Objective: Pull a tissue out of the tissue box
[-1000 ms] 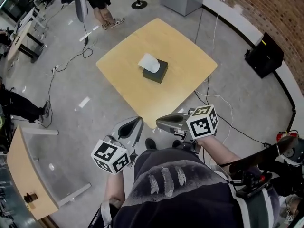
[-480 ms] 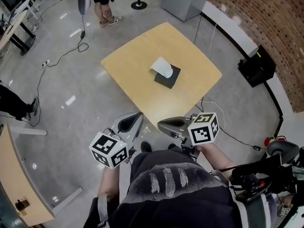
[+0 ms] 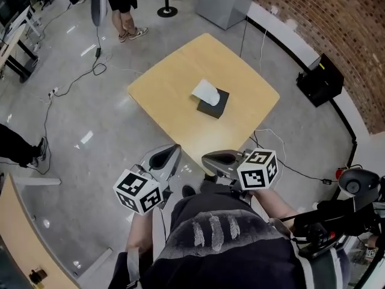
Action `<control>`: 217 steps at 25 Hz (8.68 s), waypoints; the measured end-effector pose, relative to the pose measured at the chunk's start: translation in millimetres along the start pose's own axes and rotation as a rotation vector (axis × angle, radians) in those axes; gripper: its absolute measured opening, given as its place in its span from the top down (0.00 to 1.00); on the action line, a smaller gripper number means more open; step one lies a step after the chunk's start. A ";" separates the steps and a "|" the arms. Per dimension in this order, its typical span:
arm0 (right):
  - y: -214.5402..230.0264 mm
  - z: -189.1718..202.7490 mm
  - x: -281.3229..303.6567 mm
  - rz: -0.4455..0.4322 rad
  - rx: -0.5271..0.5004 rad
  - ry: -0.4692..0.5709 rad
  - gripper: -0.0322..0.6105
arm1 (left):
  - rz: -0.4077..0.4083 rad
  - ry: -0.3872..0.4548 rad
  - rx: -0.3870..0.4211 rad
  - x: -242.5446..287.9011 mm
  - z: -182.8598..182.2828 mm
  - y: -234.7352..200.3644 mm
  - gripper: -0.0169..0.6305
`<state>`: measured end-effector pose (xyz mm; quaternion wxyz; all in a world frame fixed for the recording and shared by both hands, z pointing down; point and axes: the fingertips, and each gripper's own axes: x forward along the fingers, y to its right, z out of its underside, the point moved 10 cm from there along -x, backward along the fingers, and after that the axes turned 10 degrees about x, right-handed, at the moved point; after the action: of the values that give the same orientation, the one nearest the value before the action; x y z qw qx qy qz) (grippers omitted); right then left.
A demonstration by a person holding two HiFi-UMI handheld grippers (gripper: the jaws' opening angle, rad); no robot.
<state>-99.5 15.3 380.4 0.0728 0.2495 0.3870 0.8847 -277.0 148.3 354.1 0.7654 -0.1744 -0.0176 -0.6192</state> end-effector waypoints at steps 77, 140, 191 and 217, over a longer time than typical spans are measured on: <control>177.1 -65.0 10.3 0.388 -0.002 -0.002 0.95 | 0.202 -0.547 -0.107 344.2 28.6 -193.2 0.32; 164.6 -37.9 6.5 0.363 0.052 0.014 0.95 | 0.311 -0.428 -0.269 314.0 -0.9 -170.8 0.97; 160.7 -40.1 11.5 0.341 0.015 -0.036 0.95 | 0.156 -0.136 -0.378 267.6 -39.5 -215.9 0.97; 160.3 -42.8 16.2 0.330 0.003 -0.073 0.95 | -0.356 -0.306 -0.451 222.3 76.7 -284.9 0.92</control>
<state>-124.5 -117.8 477.5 -0.0601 0.3416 0.3391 0.8745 -482.6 -88.0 549.9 0.5756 -0.4248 -0.0253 -0.6983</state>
